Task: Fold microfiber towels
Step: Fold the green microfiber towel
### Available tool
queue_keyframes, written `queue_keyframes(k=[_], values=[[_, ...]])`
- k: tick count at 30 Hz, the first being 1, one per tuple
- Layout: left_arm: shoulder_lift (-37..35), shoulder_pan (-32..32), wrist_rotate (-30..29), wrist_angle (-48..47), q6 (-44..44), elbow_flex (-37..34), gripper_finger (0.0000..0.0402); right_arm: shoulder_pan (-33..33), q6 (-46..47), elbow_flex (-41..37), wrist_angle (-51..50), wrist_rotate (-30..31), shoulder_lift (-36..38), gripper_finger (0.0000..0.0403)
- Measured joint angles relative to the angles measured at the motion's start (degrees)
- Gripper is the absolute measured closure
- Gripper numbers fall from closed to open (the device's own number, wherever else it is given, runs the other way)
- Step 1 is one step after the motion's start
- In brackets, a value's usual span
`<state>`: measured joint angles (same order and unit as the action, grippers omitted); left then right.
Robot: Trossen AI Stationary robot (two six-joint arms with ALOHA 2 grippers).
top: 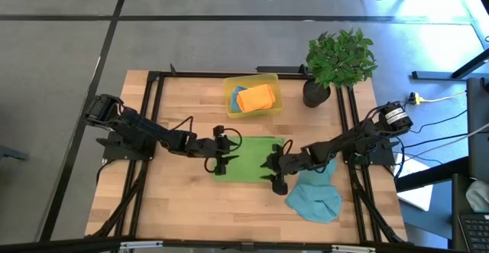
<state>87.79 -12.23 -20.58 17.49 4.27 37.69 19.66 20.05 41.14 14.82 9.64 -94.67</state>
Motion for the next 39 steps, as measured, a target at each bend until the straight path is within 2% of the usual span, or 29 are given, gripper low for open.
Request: queue_keyframes(k=[3, 6, 10, 14, 19, 25, 31, 39], values=[[0.0, 0.02, 0.02, 0.03, -0.12, 0.0, 0.0241, 0.78, 1.19, 0.88, -0.06, -5.87, 0.0, 0.0195], [0.0, 0.01, -0.01, -0.23, -0.72, 0.0, 0.0282, 2.14, 0.34, 1.05, -0.12, -6.64, 0.0, 0.0204], [0.0, 0.0, -1.5, -0.59, -3.83, 0.0, 0.0341, 2.97, -0.75, 1.07, -1.3, -3.99, 0.0, 0.0246], [0.0, 0.91, -1.68, -2.75, -3.26, 0.0, 0.0394, 2.94, 0.39, 1.07, -4.75, -3.73, 0.0, 0.0307], [0.22, 2.78, -1.75, -6.86, 0.22, 0.0, 0.0399, 2.97, 3.99, 1.07, -10.29, -5.28, 0.0, 0.0392], [3.34, 5.33, -0.73, -9.09, 4.44, 0.04, 0.04, 2.95, 7.51, 1.07, -12.16, -8.16, 0.02, 0.0396], [7.26, 7.06, 4.95, -9.63, 4.61, 0.02, 0.0398, 2.97, 12.03, 1.09, -17.88, -8.26, 0.04, 0.0396], [7.74, 7.63, 5.29, -11.03, 6.2, 0.02, 0.0399, 1.41, 18.65, 1.18, -25.55, -4.09, 0.16, 0.0397]])
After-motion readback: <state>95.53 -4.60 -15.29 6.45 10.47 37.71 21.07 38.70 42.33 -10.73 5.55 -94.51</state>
